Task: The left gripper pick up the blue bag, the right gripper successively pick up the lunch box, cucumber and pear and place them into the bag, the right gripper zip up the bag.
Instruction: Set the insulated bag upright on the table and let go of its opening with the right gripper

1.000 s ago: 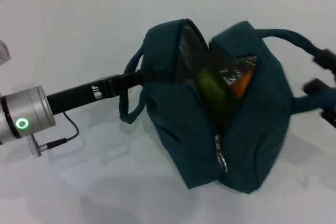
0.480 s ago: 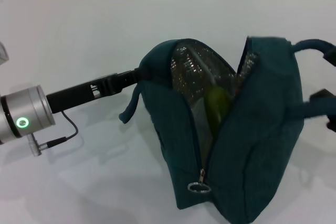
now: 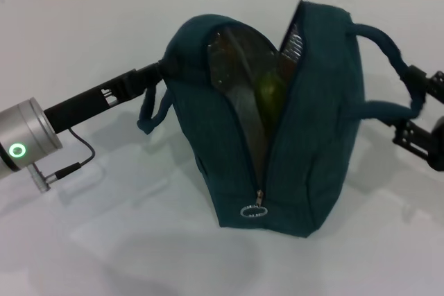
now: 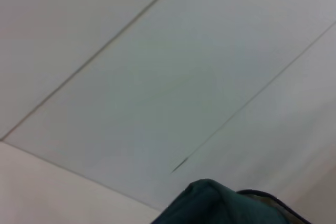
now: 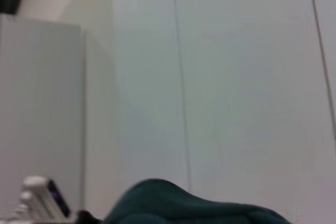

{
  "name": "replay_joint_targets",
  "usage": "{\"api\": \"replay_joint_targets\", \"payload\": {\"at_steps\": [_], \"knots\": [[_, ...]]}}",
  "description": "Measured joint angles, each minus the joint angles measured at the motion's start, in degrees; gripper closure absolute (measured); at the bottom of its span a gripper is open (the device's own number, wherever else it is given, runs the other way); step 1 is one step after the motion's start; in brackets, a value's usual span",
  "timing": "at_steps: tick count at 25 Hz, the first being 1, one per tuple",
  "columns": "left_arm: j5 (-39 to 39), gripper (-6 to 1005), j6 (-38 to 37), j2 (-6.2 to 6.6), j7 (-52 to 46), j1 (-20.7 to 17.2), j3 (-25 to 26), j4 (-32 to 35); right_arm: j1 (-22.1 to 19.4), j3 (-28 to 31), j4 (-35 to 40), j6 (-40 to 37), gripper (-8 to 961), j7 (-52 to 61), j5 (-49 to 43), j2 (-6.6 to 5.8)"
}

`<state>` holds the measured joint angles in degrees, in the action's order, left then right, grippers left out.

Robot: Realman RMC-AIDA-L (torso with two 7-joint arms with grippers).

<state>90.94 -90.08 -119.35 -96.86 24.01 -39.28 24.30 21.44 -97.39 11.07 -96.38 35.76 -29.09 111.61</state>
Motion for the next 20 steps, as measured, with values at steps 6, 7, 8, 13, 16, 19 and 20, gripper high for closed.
{"api": "replay_joint_targets", "payload": {"at_steps": [6,7,8,13,16,19,20], "knots": [[-0.1,948,0.0,-0.11,0.3,-0.6,0.0,0.0,1.8,1.2,0.1,1.8,241,-0.3,-1.5,-0.61],[-0.1,948,0.0,-0.13,0.3,-0.7,0.0,0.0,1.7,1.2,0.1,0.5,241,-0.2,-2.1,-1.19],[-0.1,948,0.0,-0.16,0.3,-0.9,0.0,0.0,1.3,1.2,0.0,-1.2,241,0.0,-2.6,-1.8],[-0.2,947,0.0,-0.17,0.3,-1.2,0.0,0.0,-0.6,1.7,-0.6,-8.1,240,4.7,-4.6,-5.64],[-0.2,947,0.1,-0.14,0.3,-0.9,0.0,0.0,-1.8,3.2,-0.7,-8.7,239,5.3,-4.5,-6.64],[-0.2,947,0.1,-0.13,0.3,-0.8,0.0,0.0,-3.0,5.5,-0.4,-8.7,239,5.1,-4.7,-6.85],[-0.2,947,0.1,-0.12,0.3,-0.7,0.0,0.0,-3.3,6.0,-0.2,-8.7,238,4.9,-4.8,-6.81]]}}
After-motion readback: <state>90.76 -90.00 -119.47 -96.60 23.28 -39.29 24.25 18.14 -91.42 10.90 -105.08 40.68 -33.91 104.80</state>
